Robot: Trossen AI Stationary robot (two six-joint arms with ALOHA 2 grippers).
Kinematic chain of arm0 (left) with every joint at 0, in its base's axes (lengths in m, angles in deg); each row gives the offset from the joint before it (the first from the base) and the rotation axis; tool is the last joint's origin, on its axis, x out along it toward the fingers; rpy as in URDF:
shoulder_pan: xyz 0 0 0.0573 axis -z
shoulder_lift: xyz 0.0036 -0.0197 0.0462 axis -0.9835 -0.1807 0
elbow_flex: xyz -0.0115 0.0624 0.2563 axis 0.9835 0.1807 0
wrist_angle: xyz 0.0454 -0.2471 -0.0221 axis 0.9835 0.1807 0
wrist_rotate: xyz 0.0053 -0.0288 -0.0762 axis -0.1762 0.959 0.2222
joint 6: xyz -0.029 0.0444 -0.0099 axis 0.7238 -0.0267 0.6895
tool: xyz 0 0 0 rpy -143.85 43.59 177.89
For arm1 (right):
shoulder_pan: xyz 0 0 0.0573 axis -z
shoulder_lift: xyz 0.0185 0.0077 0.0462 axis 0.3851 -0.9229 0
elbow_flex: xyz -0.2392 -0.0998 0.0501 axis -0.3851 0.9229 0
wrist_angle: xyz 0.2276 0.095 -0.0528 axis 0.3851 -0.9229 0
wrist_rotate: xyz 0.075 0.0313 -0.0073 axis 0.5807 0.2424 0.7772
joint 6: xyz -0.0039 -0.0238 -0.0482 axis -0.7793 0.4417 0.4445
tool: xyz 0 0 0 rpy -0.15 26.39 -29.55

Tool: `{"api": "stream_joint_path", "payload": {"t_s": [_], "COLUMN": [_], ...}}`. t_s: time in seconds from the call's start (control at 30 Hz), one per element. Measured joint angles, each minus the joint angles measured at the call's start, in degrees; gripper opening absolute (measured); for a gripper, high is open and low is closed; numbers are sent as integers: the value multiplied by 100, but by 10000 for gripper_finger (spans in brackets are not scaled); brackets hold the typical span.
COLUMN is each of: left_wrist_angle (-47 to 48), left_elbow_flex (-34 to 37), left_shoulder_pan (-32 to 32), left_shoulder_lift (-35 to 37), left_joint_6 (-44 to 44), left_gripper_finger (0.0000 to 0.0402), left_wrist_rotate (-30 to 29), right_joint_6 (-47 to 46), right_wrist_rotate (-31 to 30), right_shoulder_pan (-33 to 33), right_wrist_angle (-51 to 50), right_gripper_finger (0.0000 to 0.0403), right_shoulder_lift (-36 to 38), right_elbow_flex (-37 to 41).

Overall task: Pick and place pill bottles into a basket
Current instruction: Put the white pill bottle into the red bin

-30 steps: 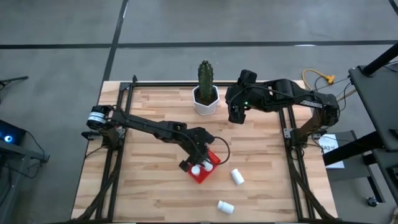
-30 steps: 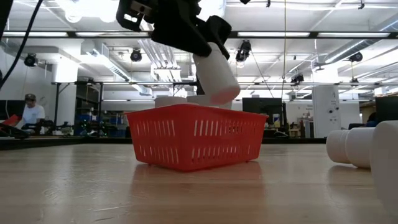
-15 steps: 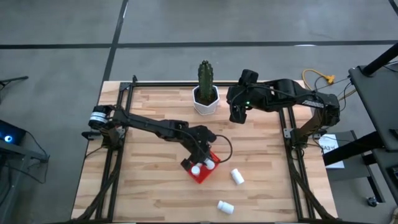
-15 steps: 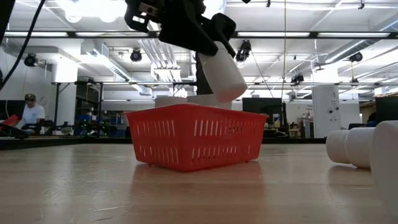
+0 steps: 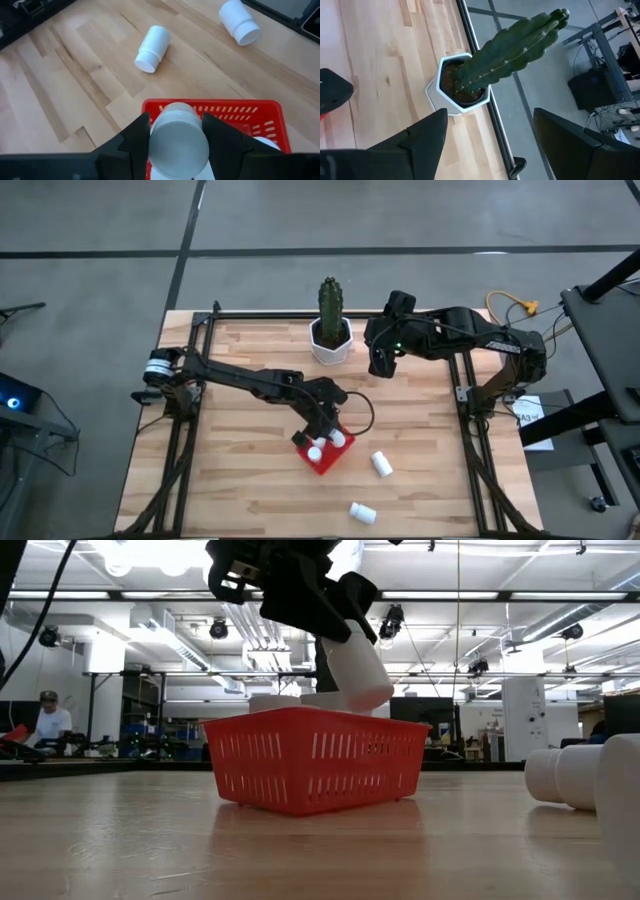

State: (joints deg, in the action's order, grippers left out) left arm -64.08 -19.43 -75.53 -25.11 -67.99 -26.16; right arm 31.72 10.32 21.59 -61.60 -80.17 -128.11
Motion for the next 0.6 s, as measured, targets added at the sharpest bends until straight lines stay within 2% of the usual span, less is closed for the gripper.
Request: {"api": "stream_joint_path", "payload": {"t_s": [0.6], "left_wrist_angle": [7], "left_elbow_flex": [33], "left_shoulder_pan": [-70], "left_shoulder_lift": [2], "left_joint_6": [-47], "left_gripper_finger": [140], "left_wrist_rotate": [-69], "right_joint_6": [-7], "right_wrist_rotate": [1], "right_shoulder_pan": [0], "right_wrist_angle": [8], "right_gripper_finger": [288], "right_shoulder_lift": [-2], "right_elbow_flex": [0]}}
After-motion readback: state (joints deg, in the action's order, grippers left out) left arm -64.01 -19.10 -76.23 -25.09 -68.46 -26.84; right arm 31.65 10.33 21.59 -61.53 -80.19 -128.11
